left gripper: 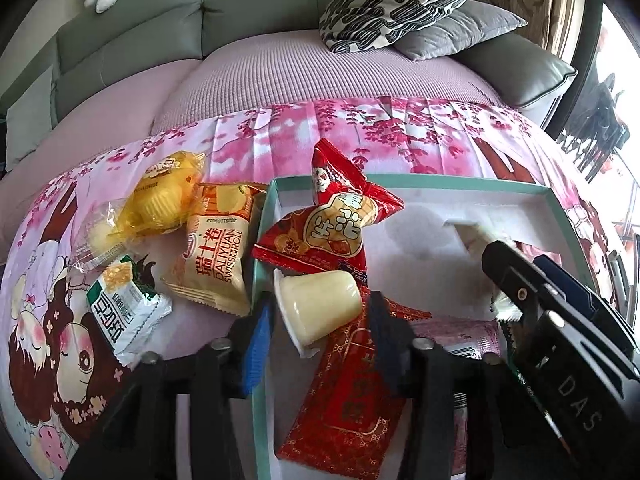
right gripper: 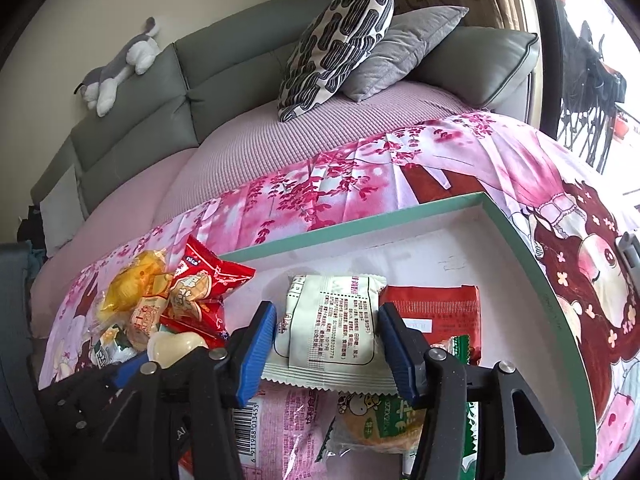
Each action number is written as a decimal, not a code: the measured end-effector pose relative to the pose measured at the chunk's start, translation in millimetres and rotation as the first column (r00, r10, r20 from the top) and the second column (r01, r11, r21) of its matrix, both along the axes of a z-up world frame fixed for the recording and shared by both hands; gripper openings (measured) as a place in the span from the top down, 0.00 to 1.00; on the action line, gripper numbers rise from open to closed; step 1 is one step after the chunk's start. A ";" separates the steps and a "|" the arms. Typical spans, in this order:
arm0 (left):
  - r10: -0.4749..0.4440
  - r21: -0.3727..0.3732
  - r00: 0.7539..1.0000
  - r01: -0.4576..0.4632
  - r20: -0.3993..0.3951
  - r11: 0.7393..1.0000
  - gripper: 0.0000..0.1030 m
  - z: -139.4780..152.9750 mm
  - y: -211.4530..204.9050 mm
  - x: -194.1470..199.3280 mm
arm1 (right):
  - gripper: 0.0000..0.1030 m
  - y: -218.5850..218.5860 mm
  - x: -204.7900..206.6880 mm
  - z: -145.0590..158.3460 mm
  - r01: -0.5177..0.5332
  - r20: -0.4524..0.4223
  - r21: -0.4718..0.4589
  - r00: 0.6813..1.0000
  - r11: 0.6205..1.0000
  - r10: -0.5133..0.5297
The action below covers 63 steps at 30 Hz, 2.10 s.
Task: Organize snacks
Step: 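Open the left tool to drop the pudding cup in the tray while the right tool drops the cream pack, then move both open tools back from the tray to the snack pile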
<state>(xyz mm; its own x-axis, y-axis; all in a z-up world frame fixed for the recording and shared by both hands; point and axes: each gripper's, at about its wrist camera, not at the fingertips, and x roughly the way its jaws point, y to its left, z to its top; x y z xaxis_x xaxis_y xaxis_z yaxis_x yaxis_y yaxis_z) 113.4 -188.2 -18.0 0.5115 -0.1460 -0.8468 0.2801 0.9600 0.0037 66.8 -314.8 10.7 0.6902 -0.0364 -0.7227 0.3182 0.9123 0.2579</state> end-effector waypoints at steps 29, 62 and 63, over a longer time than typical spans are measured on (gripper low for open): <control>0.295 -0.056 0.955 -0.295 -0.010 0.954 0.10 15.9 80.4 6.2 | 0.25 17.5 -14.2 16.1 -0.038 -0.095 -0.105 0.995 0.994 0.028; 0.431 -0.082 0.902 -0.430 -0.010 0.899 0.09 15.0 150.2 8.2 | 0.00 55.9 -7.6 25.1 -0.082 0.036 -0.029 0.996 0.996 0.083; 0.437 -0.085 0.899 -0.436 -0.009 0.896 0.09 15.5 154.6 8.4 | 0.00 58.2 -6.6 24.7 -0.085 0.034 -0.023 0.996 0.996 0.086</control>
<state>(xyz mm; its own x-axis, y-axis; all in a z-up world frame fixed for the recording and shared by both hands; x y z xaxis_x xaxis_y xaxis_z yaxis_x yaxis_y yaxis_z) 121.8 -33.6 -2.5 0.5488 0.0247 -0.8356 -0.1670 0.9826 -0.0807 60.2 -256.6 35.4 0.7160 0.0083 -0.6981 0.2301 0.9412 0.2472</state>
